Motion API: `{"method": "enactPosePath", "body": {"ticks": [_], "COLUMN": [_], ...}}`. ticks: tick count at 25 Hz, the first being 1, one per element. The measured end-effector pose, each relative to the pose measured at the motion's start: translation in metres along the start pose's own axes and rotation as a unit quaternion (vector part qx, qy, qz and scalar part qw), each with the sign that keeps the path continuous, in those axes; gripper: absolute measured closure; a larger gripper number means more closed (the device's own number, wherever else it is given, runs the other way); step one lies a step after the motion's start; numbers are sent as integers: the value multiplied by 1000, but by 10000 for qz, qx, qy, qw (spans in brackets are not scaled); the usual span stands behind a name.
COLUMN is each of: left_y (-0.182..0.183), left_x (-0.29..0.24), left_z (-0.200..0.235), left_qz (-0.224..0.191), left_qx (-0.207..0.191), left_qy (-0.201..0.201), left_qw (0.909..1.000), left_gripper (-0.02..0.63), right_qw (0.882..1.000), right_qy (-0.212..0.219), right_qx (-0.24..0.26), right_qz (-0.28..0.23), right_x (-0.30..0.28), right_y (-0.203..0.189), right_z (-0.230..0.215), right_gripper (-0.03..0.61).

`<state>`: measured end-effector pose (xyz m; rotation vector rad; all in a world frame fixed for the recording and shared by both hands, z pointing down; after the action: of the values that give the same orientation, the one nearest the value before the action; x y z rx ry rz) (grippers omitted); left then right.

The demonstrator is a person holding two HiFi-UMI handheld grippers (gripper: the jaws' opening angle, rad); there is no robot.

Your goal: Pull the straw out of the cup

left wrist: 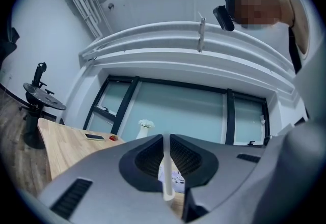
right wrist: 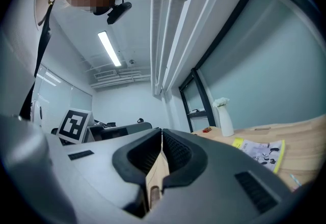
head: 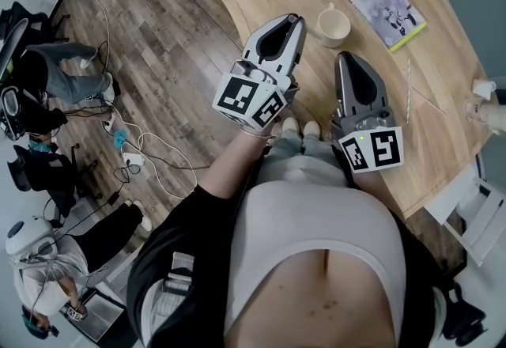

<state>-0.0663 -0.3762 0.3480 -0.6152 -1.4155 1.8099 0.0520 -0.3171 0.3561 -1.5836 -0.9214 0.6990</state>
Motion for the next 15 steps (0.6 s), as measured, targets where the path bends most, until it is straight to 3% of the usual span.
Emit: {"method": "enactPosePath", "body": {"ticks": [8, 15], "left_y": [15, 14], "left_x": [21, 41], "left_z": [3, 10], "left_qz": [-32, -47], "left_qx": [-189, -82], "left_qy": [-64, -150], "left_qw": [9998, 9998], "left_gripper": [571, 571], "right_qw": [10000, 10000], "right_qy": [25, 37], "right_qx": [52, 64], "right_qz": [-7, 49], "right_x": [-8, -13], "right_y": [-2, -14], "right_z": [14, 29], "right_gripper": [548, 548]}}
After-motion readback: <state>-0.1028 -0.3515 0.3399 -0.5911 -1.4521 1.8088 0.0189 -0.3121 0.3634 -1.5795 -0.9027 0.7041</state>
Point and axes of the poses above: the fingertips, and each gripper's own axes: x backward along the fingers, z to its left, y out of its top, the point moved 3 cm from there along x, backward along the fingers, and after that the axes turned 3 degrees about z, right-handed, at the moved point
